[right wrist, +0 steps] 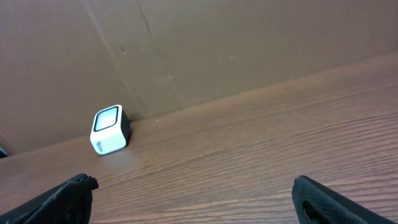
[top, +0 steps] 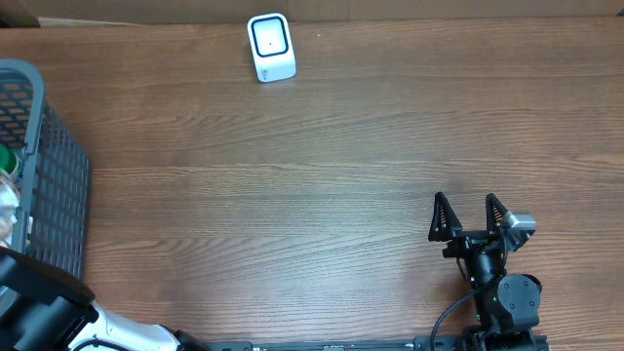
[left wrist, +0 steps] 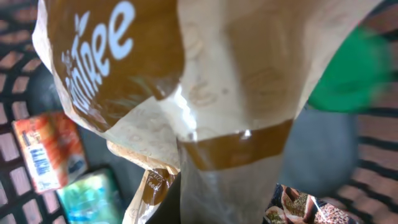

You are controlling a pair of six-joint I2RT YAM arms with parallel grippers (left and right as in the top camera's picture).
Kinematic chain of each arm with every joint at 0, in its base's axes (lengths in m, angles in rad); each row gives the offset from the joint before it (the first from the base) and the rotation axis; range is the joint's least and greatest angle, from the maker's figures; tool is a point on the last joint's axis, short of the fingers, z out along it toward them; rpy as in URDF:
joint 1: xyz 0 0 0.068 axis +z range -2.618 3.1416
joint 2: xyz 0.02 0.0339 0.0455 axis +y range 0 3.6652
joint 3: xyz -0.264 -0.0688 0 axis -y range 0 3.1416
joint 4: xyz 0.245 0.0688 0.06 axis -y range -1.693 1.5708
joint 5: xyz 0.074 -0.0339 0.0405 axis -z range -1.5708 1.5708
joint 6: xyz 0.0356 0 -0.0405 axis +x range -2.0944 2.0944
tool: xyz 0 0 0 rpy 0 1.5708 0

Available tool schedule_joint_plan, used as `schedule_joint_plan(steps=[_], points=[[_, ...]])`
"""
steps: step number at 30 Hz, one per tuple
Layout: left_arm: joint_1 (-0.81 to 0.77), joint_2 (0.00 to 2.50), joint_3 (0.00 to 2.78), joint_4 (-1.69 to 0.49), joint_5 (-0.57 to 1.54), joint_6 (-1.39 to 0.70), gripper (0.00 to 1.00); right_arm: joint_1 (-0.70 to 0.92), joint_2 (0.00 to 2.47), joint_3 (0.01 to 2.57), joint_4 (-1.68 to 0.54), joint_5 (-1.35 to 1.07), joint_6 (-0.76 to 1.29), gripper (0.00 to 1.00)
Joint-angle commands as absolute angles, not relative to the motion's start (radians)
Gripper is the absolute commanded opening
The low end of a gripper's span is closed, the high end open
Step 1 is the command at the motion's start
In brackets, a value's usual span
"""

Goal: Scan the item barcode
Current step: 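Grasp the brown-and-white snack bag and lift it out with left gripper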

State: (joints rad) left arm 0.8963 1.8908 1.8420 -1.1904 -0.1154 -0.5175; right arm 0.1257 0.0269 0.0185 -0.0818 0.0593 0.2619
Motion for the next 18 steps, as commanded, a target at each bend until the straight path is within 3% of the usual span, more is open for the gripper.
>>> schedule_joint_plan(steps=[1, 11, 18], points=[[0.885, 1.875, 1.988, -1.232, 0.041, -0.516, 0.04, 0.124, 0.018, 0.008, -0.078, 0.062, 0.262, 1.00], [0.805, 1.718, 2.213, -1.242, 0.244, -0.516, 0.04, 0.124, 0.018, 0.008, -0.078, 0.062, 0.262, 1.00], [0.548, 1.515, 2.227, -1.243, 0.309, -0.429, 0.04, 0.124, 0.018, 0.008, -0.078, 0.062, 0.262, 1.00]])
